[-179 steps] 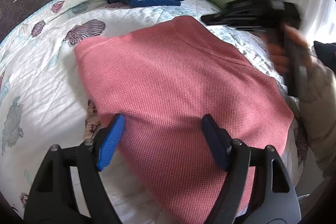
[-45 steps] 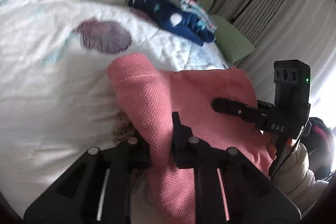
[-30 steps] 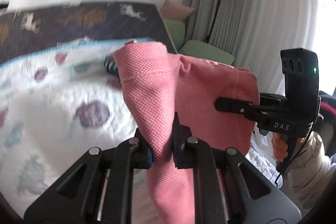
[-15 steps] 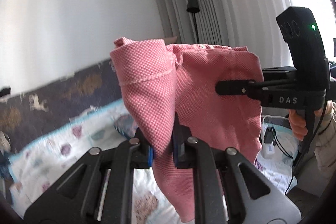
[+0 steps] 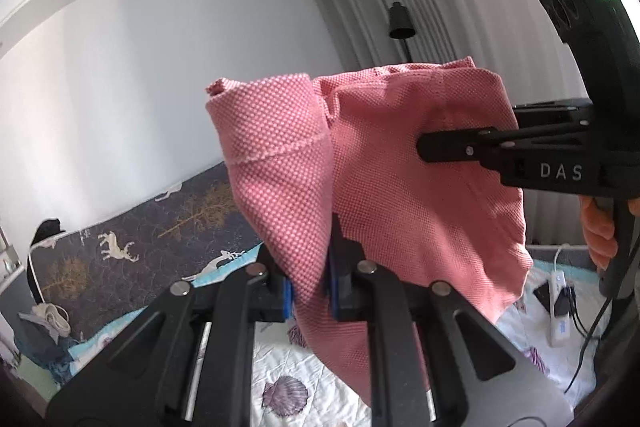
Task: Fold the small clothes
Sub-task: 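Lift the folded pink sweater with both grippers and carry it toward the clothes stack, then lower the sweater onto the navy clothes stack and open both grippers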
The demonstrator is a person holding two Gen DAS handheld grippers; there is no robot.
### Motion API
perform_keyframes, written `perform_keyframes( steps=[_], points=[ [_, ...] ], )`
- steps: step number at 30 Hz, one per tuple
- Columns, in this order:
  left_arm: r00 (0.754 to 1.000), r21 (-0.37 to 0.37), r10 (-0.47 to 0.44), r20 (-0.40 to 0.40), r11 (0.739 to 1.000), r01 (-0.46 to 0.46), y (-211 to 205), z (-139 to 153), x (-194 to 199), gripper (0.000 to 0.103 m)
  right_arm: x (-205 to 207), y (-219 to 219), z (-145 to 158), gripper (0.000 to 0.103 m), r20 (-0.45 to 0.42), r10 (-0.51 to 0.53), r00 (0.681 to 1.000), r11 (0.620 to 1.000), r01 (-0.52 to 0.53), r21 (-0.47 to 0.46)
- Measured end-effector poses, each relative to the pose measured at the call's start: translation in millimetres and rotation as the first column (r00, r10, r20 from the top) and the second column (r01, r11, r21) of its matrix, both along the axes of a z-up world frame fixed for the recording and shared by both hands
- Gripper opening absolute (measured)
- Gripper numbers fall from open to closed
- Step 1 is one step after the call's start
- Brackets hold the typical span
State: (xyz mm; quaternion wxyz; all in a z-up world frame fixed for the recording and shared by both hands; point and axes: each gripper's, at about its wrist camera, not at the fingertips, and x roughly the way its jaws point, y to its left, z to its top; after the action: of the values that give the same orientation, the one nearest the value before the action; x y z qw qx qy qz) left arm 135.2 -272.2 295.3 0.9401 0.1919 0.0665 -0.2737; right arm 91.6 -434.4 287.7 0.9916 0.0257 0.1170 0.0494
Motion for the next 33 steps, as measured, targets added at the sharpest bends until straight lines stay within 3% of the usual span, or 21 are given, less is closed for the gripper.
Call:
perform_keyframes(
  steps=[7, 19, 24, 28, 33],
  points=[
    [0.999, 0.007, 0.032, -0.042, 0.999, -0.032, -20, -14, 71, 0.014, 66, -21, -13, 0.018, -0.017, 0.002, 1.000, 0.999, -0.001, 0.054],
    [0.990, 0.035, 0.056, -0.126, 0.998, -0.052, -54, -84, 190, 0.014, 196, -63, -77, 0.018, -0.091, 0.001, 0.996, 0.990, 0.011, 0.137],
    [0.980, 0.056, 0.104, -0.168, 0.994, -0.096, -70, -131, 257, 0.014, 264, -69, -119, 0.018, -0.138, -0.005, 0.990, 0.989, 0.025, 0.147],
    [0.958, 0.083, 0.172, -0.227, 0.984, -0.157, -85, -186, 321, 0.015, 327, -67, -166, 0.019, -0.219, -0.049, 0.975, 0.988, 0.080, 0.134],
    [0.917, 0.229, 0.327, -0.231, 0.934, -0.275, -100, -268, 392, 0.017, 403, -63, -243, 0.034, -0.320, -0.167, 0.933, 0.981, 0.189, 0.038]
  ],
)
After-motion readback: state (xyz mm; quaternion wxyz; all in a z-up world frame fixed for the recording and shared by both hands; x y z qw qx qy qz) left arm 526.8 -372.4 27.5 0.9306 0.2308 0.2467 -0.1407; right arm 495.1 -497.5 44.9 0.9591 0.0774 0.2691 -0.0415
